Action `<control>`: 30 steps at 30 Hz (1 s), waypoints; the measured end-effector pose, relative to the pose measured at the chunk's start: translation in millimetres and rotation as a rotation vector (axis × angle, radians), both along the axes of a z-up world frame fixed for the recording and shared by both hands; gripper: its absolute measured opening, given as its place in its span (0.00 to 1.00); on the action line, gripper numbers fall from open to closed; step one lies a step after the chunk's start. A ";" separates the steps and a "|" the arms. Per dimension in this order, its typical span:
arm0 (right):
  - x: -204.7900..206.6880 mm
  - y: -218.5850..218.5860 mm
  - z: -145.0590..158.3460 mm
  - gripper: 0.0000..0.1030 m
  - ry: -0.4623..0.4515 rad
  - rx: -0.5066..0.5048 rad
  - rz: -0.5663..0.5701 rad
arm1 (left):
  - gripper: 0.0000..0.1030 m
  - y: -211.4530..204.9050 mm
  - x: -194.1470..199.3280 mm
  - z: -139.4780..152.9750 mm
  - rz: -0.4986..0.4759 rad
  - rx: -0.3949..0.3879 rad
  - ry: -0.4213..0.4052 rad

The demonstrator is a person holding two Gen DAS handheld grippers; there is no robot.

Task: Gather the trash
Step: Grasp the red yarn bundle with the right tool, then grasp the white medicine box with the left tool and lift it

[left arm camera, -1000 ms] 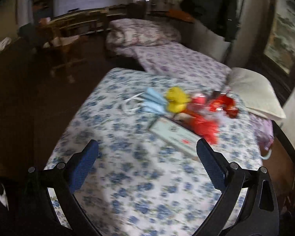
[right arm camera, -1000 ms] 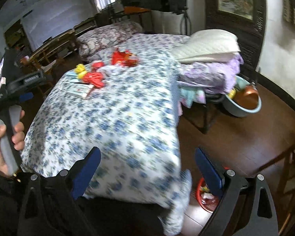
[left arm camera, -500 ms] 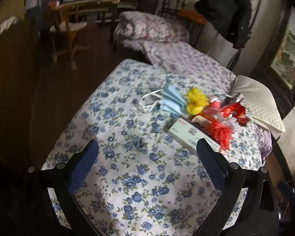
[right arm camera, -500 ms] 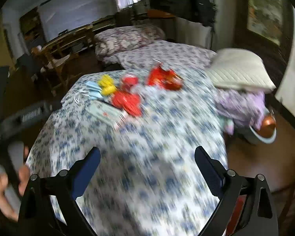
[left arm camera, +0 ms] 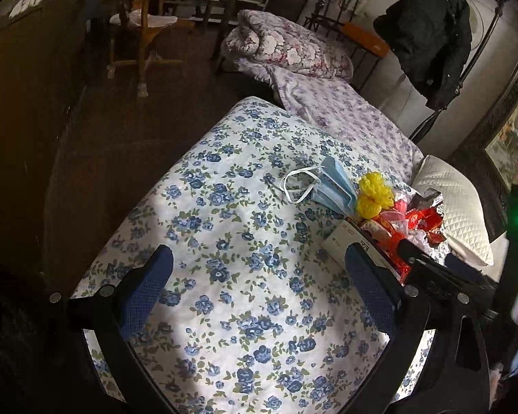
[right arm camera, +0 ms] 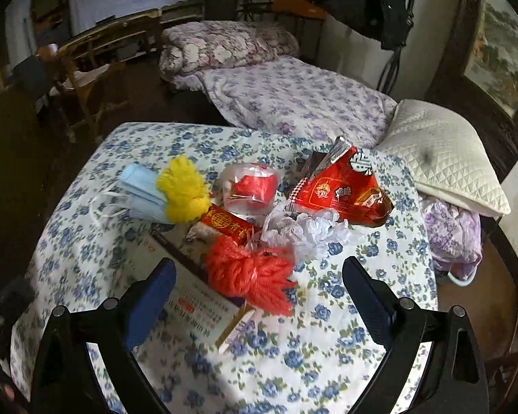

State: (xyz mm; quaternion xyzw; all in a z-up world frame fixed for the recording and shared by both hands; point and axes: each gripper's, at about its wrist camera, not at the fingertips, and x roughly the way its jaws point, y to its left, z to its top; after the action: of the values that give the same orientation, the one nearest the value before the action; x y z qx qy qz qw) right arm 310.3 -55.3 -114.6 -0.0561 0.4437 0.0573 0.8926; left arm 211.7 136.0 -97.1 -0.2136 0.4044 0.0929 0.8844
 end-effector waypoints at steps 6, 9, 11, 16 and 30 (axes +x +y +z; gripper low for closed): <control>15.9 2.3 -20.0 0.72 0.060 -0.023 -0.046 | 0.93 1.2 -1.1 0.1 -0.003 -0.009 -0.003; 15.4 -8.0 -25.2 0.49 0.074 0.016 -0.051 | 0.93 1.1 -1.0 -0.2 -0.001 -0.008 -0.002; 8.0 -16.5 -23.7 0.45 0.065 0.045 -0.043 | 0.93 0.4 0.0 -1.1 -0.001 -0.004 0.003; -56.6 -47.7 -1.8 0.44 -0.026 0.105 -0.018 | 0.93 -7.4 4.0 -5.1 -0.049 -0.020 0.014; -167.2 -115.4 6.5 0.45 -0.093 0.305 -0.052 | 0.93 -119.9 64.0 -47.3 -0.225 -0.011 0.204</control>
State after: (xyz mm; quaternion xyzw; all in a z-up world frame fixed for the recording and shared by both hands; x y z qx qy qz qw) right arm 143.1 -170.7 -108.2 0.0893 0.3894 0.0982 0.9115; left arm 275.7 16.2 -144.4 -0.1612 0.5140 0.0123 0.8424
